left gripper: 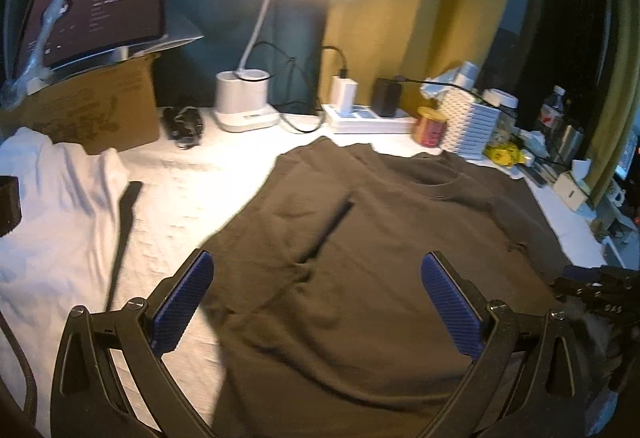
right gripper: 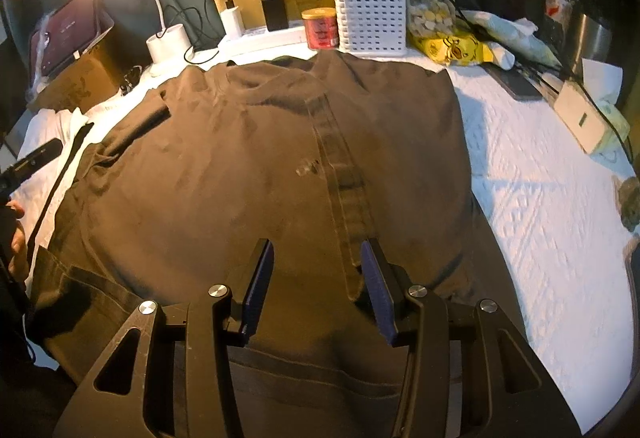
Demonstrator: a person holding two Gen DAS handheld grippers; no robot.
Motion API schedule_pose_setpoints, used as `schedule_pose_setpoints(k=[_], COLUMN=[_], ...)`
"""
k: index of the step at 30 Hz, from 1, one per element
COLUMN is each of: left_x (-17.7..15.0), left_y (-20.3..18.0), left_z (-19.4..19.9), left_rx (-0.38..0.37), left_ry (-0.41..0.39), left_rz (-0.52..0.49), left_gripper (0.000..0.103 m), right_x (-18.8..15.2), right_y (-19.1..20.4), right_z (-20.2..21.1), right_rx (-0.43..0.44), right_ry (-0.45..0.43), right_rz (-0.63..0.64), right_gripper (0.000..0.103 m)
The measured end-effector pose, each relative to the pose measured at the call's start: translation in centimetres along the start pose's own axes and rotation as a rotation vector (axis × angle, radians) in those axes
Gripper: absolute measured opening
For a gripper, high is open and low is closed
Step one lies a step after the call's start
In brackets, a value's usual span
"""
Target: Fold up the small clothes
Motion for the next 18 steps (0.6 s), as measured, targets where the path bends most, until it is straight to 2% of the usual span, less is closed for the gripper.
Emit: schedule_pose_setpoints(k=[3,7,10,13,18], left_x=[-0.2,-0.3,-0.5,-0.6,-1.9], left_y=[1.7,3.6,5.1,6.1,6.8], left_z=[-0.5,-1.9,-3.2,-4.6,-7.0], left_rx=[0.012,-0.038,-0.039,-0.050,-0.072], left_ry=[0.010,0.035,0.054,0.077,0.165], left_rz=[-0.001,0.010,0.020,0.002,-0.023], left_gripper=[0.102,0.102,0.100,0.087,0.061], right_x=[0.4,1.1,1.7,2.2,2.6], right_y=[0.5,0.8,0.8,0.7,0.6], right_z=[-0.2,-0.7,-1.1,-1.5,-2.2], right_rx=[0.002,0.004,0.003,0.001,0.001], right_ry=[-0.003,-0.007,-0.010,-0.012,-0.006], right_rz=[-0.001,-0.004,-0.012,-0.020,-0.030], right_gripper=[0.048,0.048,0.048,0.048,0.048])
Point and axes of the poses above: each gripper's, at about its wrist camera, not at the fingertips, and z roughly against the way its jaws point, y to its left, x to its top, the point moved 8 cm from there along -z, roughly the way its jaws point, and after that the axes turned 15 degrees about -z, right-handed, at the moved point
